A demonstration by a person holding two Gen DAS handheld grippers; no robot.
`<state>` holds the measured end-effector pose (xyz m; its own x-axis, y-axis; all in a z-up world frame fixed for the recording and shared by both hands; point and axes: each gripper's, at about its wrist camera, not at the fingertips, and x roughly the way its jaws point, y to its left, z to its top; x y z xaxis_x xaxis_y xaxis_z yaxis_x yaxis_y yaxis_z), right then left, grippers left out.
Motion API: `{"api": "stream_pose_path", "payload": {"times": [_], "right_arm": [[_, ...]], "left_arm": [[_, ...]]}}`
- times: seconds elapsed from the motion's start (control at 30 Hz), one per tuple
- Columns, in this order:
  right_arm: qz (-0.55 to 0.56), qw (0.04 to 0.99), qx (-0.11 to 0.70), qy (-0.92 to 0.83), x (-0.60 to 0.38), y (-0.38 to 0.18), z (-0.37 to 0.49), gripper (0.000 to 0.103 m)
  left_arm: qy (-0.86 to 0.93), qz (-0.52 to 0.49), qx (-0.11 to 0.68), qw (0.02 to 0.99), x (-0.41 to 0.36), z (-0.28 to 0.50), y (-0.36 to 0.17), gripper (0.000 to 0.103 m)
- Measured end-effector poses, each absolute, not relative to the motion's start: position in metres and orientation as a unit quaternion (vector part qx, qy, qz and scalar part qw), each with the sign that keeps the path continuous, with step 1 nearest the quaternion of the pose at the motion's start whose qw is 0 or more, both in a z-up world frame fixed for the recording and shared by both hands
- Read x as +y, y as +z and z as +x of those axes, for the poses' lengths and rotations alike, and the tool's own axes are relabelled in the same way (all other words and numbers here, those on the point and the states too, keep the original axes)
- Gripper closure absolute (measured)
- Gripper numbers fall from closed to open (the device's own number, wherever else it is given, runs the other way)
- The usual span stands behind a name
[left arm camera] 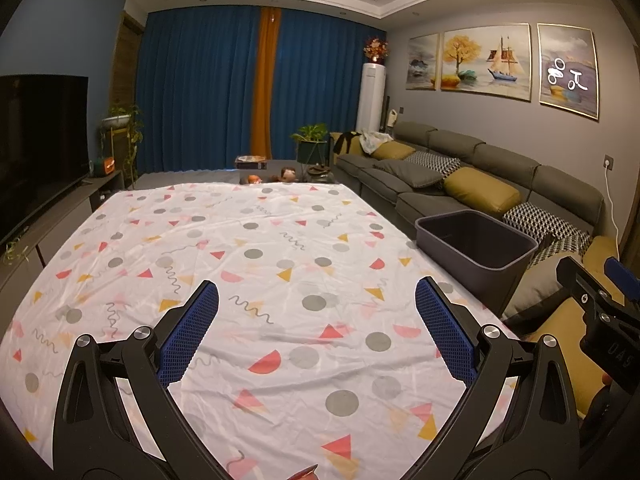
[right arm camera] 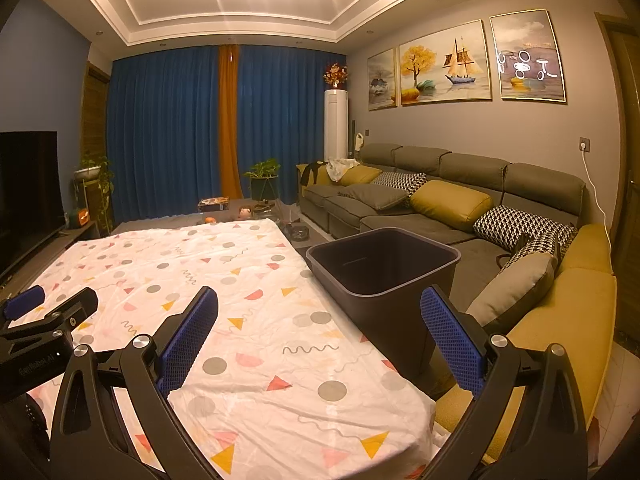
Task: Collect trash
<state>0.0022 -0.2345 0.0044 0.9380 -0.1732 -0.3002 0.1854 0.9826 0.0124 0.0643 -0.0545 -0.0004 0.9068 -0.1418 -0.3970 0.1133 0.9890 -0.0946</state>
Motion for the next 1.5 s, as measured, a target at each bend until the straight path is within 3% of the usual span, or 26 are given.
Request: {"api": "stream_pose_path", "payload": {"times": [1.5], "right_arm": [[0.018, 0.985, 0.148, -0.089, -0.2354, 0.0053, 0.0035, 0.006]], "left_arm": [[-0.067, -0.039, 0.205, 0.976, -0.0497, 0.0652, 0.0047, 0.006]]}}
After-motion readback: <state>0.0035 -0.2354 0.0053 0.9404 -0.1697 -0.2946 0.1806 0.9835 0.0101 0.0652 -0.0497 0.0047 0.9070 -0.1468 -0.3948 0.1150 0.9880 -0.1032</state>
